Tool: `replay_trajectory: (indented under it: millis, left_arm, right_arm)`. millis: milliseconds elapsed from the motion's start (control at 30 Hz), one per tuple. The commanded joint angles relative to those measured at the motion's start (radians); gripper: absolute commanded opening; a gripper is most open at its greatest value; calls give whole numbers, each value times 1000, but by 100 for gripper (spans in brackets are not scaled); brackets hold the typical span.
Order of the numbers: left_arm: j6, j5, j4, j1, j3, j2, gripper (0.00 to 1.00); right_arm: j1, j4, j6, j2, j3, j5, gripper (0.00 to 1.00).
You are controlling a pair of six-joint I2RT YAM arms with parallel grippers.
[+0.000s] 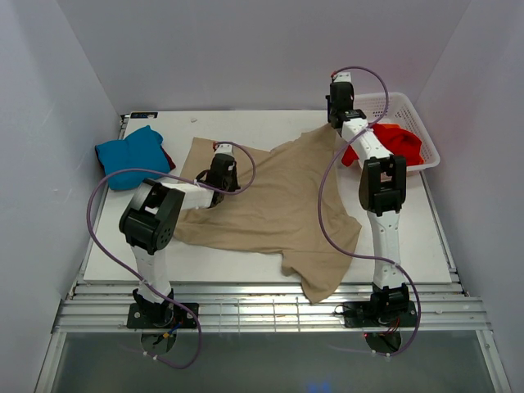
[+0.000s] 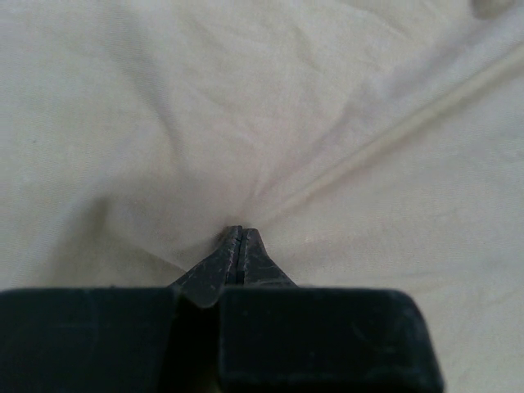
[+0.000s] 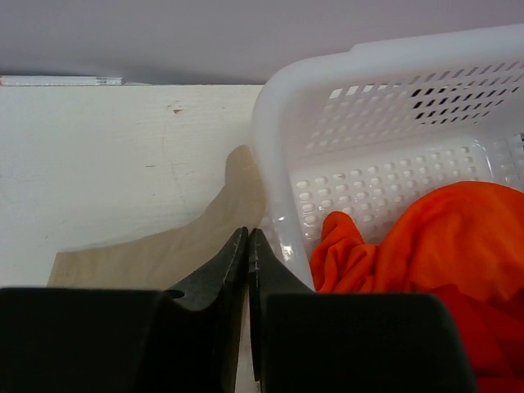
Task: Fold and stack the t-shirts
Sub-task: Flatten the tshirt out
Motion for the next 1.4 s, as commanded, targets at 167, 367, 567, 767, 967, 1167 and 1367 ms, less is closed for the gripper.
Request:
replay_trajectory:
  millis: [167, 367, 567, 767, 967, 1167, 1367]
  left_arm:
    - [-101, -87, -187, 130, -73, -26, 0]
    - [-123, -80, -213, 158, -70, -56, 0]
    - [-120, -57, -257, 158, -28, -39, 0]
    - [-146, -71, -276, 158, -25, -52, 0]
    - [-164, -33, -277, 156, -14, -60, 0]
    - [-169, -7, -271, 144, -1, -85, 0]
    - [-155, -19, -285, 135, 9, -102, 0]
  right_arm:
    - [-22, 104, -14, -162, 5, 27, 8]
    - [-19, 136, 39, -225, -44, -48, 9]
    - [-12, 76, 56, -144, 0, -238, 39]
    - [-12, 25, 73, -124, -83, -314, 50]
    - [-8, 81, 104, -245, -383, -360, 50]
    - [11, 13, 105, -244, -438, -380, 49]
    - [30, 47, 141, -277, -545, -467, 48]
